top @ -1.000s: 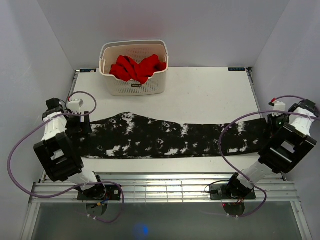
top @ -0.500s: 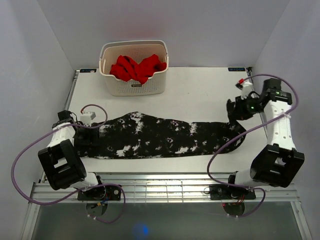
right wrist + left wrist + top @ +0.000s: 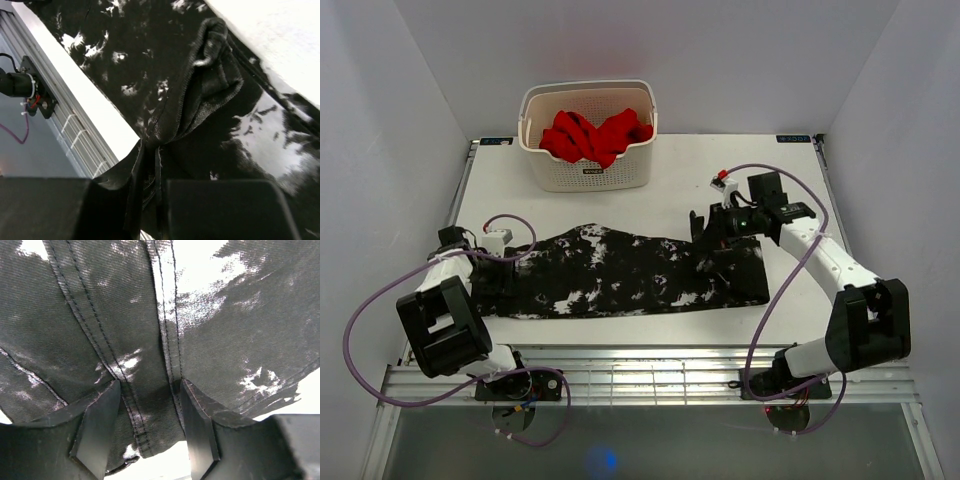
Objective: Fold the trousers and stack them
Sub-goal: Fold the trousers
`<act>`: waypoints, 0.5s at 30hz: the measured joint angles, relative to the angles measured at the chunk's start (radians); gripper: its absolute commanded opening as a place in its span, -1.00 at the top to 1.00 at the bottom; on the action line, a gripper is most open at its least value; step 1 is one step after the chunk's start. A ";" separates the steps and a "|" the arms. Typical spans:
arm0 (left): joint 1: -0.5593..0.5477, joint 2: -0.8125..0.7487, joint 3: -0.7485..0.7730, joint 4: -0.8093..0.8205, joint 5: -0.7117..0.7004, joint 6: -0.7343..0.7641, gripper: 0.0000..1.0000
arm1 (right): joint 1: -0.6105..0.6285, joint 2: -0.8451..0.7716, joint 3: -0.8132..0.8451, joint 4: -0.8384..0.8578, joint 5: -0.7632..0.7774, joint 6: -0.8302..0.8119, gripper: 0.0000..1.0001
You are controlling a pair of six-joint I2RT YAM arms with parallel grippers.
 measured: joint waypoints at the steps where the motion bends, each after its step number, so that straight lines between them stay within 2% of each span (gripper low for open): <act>1: 0.000 0.002 0.000 0.001 0.000 -0.002 -0.28 | 0.018 0.004 -0.026 0.050 0.003 0.039 0.84; 9: 0.000 0.017 0.013 -0.006 -0.004 -0.020 -0.34 | 0.229 0.053 -0.103 0.338 0.029 0.237 0.84; 15: 0.000 0.028 0.025 -0.018 -0.006 -0.036 -0.42 | 0.319 0.145 -0.103 0.478 0.061 0.328 0.84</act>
